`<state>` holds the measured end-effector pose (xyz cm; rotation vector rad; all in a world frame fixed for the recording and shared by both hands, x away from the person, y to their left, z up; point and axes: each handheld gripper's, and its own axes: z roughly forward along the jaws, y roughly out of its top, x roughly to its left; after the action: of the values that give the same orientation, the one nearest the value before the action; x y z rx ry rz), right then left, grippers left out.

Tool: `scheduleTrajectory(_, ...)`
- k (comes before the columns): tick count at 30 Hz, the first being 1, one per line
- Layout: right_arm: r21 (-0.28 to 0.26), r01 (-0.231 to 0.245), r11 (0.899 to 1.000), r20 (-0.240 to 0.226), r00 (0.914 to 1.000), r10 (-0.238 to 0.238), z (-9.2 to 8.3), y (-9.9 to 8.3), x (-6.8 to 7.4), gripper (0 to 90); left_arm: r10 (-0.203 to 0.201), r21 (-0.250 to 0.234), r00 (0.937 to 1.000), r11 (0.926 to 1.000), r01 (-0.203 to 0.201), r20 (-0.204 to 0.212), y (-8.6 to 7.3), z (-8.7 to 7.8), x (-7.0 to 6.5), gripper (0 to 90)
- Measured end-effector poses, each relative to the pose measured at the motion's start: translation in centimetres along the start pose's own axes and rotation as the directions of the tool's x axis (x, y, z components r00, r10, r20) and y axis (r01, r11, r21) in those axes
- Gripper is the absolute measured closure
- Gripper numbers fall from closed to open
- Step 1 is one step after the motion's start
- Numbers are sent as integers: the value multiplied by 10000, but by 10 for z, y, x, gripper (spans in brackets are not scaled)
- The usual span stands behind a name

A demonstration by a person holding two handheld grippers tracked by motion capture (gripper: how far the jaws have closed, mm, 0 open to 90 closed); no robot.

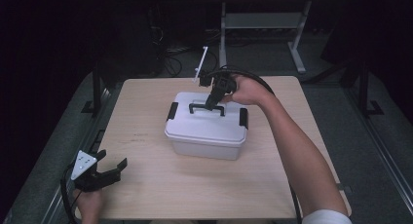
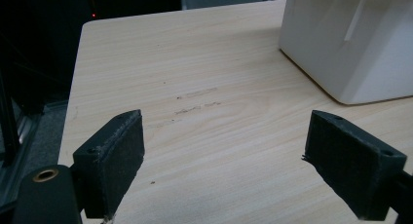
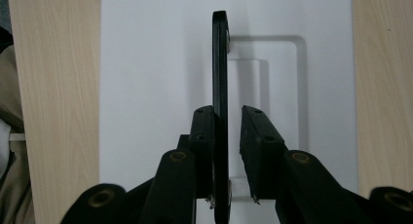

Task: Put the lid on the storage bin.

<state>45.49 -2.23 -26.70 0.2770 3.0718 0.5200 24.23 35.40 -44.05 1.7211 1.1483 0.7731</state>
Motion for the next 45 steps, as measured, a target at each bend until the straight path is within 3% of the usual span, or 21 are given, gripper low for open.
scheduleTrajectory(33,-552,-506,9972,185,9985,517,-20,-34,7,691,93,37,9999,9999,-93,64,1,1,-2,137)
scheduleTrajectory(45,-720,-760,9945,352,9963,787,-37,-52,12,684,87,40,9999,10000,-87,56,1,1,-2,137)
